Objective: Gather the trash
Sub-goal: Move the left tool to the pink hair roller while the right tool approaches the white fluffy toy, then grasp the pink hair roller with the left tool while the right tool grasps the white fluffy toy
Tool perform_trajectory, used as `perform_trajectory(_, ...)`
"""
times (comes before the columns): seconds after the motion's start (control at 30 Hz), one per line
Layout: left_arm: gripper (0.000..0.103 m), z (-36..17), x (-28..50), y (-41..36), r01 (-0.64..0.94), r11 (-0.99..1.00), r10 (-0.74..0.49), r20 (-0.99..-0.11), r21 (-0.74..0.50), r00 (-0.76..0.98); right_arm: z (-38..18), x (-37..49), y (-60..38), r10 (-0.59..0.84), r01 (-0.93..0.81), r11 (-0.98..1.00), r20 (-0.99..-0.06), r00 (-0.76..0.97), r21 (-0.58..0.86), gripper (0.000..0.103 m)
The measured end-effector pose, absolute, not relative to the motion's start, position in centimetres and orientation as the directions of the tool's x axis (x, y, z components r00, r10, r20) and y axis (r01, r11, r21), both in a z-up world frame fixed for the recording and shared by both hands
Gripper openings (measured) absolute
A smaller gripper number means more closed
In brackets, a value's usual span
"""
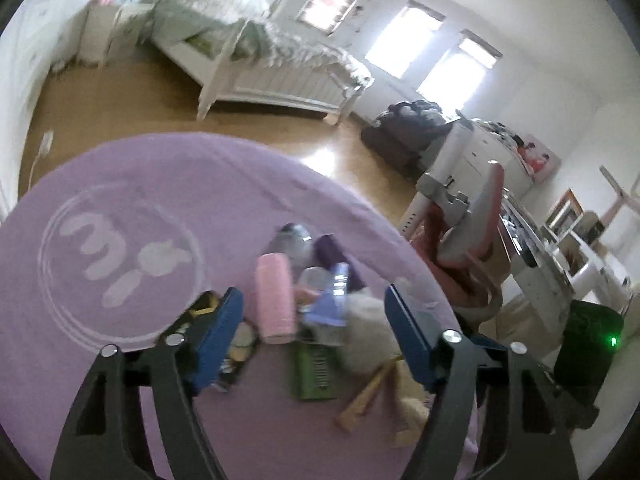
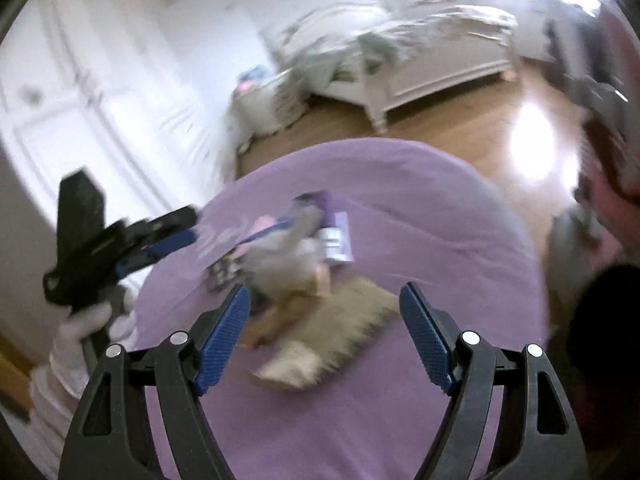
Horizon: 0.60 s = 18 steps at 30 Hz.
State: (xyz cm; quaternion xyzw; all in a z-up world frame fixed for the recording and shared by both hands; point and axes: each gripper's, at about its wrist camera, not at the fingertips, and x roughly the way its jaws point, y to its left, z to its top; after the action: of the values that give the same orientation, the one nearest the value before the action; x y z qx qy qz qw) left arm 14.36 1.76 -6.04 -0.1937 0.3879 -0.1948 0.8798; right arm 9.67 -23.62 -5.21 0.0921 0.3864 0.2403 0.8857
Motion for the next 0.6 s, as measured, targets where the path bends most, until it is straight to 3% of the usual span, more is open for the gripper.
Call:
perform_trajectory(0.27, 0.067, -8.1, 17.4, 2.3, 0.179, 0.861, -0.485, -0.66, -0.477, 0.574, -6.6, 14.3, -15.8, 0.418, -0.431, 0.883, -0.727, 0.544, 0.185, 0.075)
perform_trajectory(0.3, 0.067, -8.2, 17.9, 2.0, 0.186, 0.862, -0.486, -0.665, -0.471, 0.567, -6.9, 14.7, -15.4, 0.407, -0.435, 0.884, -0.738, 0.537, 0.171, 0.071)
perform_trajectory(0.33, 0.067, -8.3, 18.0, 1.7, 0.192, 0.865, -0.484, -0.671, -0.463, 0.562, -7.3, 15.2, -14.8, 0.397, -0.44, 0.884, -0.755, 0.522, 0.16, 0.053)
perform_trajectory(0.4, 0.067, -8.6, 18.8, 1.0, 0.208, 0.876, -0.473, -0.691, -0.435, 0.547, -7.5, 15.5, -14.7, 0.387, -0.431, 0.888, -0.762, 0.519, 0.158, 0.041)
perform_trajectory(0.5, 0.065, -9.0, 19.2, 0.3, 0.237, 0.889, -0.456, -0.716, -0.391, 0.529, -7.3, 15.3, -15.9, 0.431, -0.414, 0.882, -0.738, 0.52, 0.224, 0.034)
perform_trajectory(0.6, 0.053, -9.4, 19.9, -0.2, 0.235, 0.902, -0.431, -0.741, -0.361, 0.515, -6.4, 14.3, -18.5, 0.468, -0.377, 0.878, -0.695, 0.546, 0.295, 0.032)
